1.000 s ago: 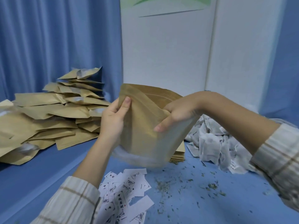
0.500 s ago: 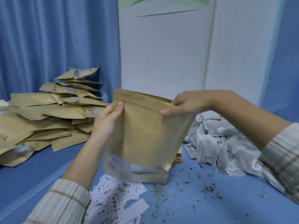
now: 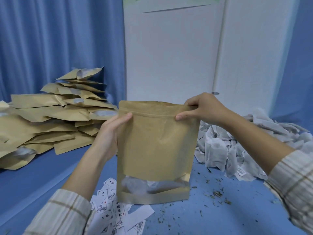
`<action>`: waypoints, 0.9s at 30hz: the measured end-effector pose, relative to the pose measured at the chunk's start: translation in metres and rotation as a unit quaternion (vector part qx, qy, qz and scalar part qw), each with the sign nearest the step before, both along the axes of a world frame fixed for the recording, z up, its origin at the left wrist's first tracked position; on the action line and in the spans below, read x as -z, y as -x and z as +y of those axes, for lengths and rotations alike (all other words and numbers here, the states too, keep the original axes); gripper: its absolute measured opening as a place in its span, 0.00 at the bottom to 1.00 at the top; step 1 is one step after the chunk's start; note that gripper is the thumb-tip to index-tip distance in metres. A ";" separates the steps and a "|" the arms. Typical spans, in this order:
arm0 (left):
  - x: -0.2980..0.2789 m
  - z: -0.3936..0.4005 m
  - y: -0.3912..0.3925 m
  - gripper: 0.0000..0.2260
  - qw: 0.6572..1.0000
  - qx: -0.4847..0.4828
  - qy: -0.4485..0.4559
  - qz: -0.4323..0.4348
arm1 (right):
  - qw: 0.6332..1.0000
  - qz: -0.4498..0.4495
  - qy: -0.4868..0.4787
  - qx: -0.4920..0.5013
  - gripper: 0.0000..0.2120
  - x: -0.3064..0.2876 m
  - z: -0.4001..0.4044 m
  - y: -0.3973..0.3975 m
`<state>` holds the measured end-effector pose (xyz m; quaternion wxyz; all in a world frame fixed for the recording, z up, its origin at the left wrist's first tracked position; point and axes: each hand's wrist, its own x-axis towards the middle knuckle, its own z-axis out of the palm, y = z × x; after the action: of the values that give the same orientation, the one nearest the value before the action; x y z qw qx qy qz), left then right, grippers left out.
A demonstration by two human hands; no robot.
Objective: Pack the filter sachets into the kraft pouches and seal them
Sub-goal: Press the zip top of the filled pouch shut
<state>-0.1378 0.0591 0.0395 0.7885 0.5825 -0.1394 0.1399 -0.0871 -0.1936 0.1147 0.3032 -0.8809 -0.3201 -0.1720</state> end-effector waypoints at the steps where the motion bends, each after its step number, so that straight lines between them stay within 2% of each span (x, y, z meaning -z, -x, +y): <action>1: -0.003 0.000 0.000 0.15 0.999 -0.023 -0.031 -0.006 | 1.000 0.004 -0.002 -0.006 0.13 0.002 0.001 0.000; 3: -0.007 -0.002 0.000 0.15 0.994 -0.090 -0.061 -0.008 | 1.000 -0.004 -0.014 -0.014 0.13 0.003 0.003 0.000; 7: -0.009 -0.008 -0.008 0.04 0.980 -0.197 -0.020 -0.031 | 0.998 -0.044 -0.054 0.006 0.10 -0.001 0.001 -0.004; 9: -0.007 -0.011 -0.012 0.03 0.973 -0.227 -0.021 -0.044 | 0.997 -0.039 -0.061 -0.002 0.10 -0.002 0.000 -0.007; 11: -0.002 -0.016 -0.016 0.02 0.970 -0.235 -0.019 -0.057 | 0.997 -0.026 -0.071 -0.012 0.24 -0.005 -0.003 -0.008; 13: 0.002 -0.024 -0.018 0.03 0.967 -0.248 -0.019 -0.059 | 0.999 -0.037 -0.003 0.014 0.37 -0.011 -0.004 -0.009; 14: 0.004 -0.028 -0.019 0.04 0.963 -0.262 -0.026 -0.059 | 0.997 -0.051 0.057 0.032 0.37 -0.014 -0.001 -0.008; 16: 0.006 -0.038 -0.021 0.06 0.957 -0.278 -0.053 -0.066 | 0.987 -0.067 0.139 0.034 0.26 -0.016 0.012 -0.003; 18: 0.006 -0.047 -0.021 0.08 0.955 -0.275 -0.082 -0.081 | 0.987 -0.070 0.143 0.000 0.14 -0.017 0.029 0.000; 19: 0.006 -0.051 -0.021 0.08 0.955 -0.269 -0.088 -0.085 | 0.987 -0.079 0.142 -0.006 0.12 -0.017 0.036 0.000; 20: 0.006 -0.052 -0.021 0.08 0.958 -0.261 -0.086 -0.085 | 0.985 -0.088 0.147 -0.007 0.12 -0.017 0.041 -0.001; 23: 0.008 -0.050 -0.020 0.16 0.961 -0.248 -0.087 -0.090 | 0.978 -0.103 0.181 0.006 0.14 -0.016 0.043 -0.004; 27: 0.006 -0.052 -0.017 0.13 0.954 -0.260 -0.097 -0.114 | 0.980 -0.094 0.173 -0.011 0.11 -0.009 0.044 -0.003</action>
<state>-0.1209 0.0070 0.0330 0.6438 0.6523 -0.0851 0.3909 -0.0844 -0.1501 0.1235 0.1170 -0.8965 -0.3814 -0.1926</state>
